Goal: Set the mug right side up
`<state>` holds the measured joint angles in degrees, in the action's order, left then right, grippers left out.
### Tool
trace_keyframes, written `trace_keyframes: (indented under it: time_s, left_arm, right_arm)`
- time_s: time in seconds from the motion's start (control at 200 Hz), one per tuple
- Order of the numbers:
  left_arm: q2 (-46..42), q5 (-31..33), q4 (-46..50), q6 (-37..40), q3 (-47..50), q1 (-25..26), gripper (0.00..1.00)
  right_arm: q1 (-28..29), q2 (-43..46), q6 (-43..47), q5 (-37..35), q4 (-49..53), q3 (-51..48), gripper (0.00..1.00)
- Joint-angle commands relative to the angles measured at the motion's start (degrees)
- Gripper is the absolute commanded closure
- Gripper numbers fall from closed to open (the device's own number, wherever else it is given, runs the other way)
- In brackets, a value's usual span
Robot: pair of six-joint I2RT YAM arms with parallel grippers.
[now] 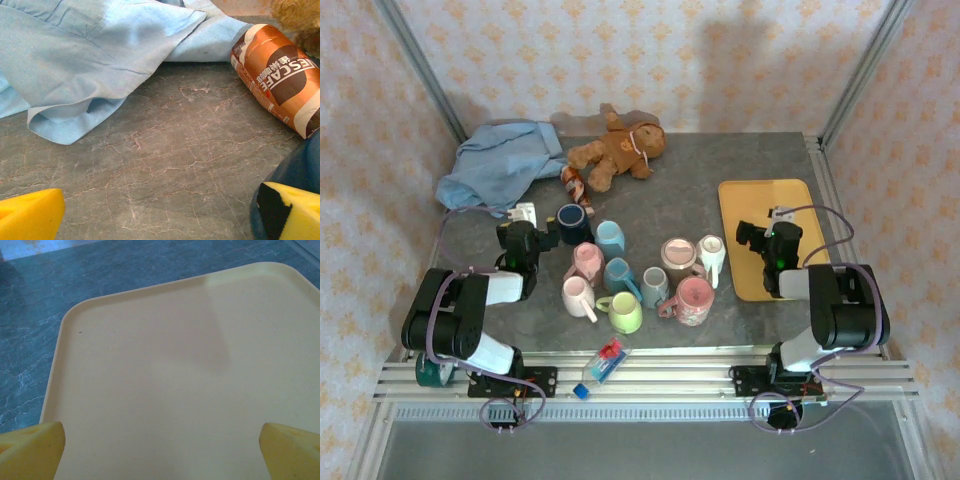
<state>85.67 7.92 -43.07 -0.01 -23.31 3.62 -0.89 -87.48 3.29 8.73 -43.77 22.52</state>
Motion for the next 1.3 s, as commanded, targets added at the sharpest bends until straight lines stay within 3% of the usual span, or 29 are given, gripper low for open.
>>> trace_keyframes:
  time_s: [0.0,1.031,1.191,1.296]
  left_arm:
    - [0.0,0.8,0.2,0.0,-1.0,-0.4,0.0]
    - [-0.6,1.0,0.1,0.1,-0.8,-0.5,0.0]
    - [-13.5,4.1,19.2,-0.6,-6.4,0.9,0.0]
    - [-21.5,-1.5,35.8,-2.1,-13.1,0.9,0.0]
  right_arm:
    - [0.3,0.3,0.5,-1.7,-1.4,1.2,0.01]
    - [0.3,1.4,0.4,-1.9,-0.3,1.6,0.02]
    - [0.3,13.1,-0.5,-1.4,19.9,8.3,0.03]
    - [0.3,19.2,-2.6,1.8,32.7,13.3,0.04]
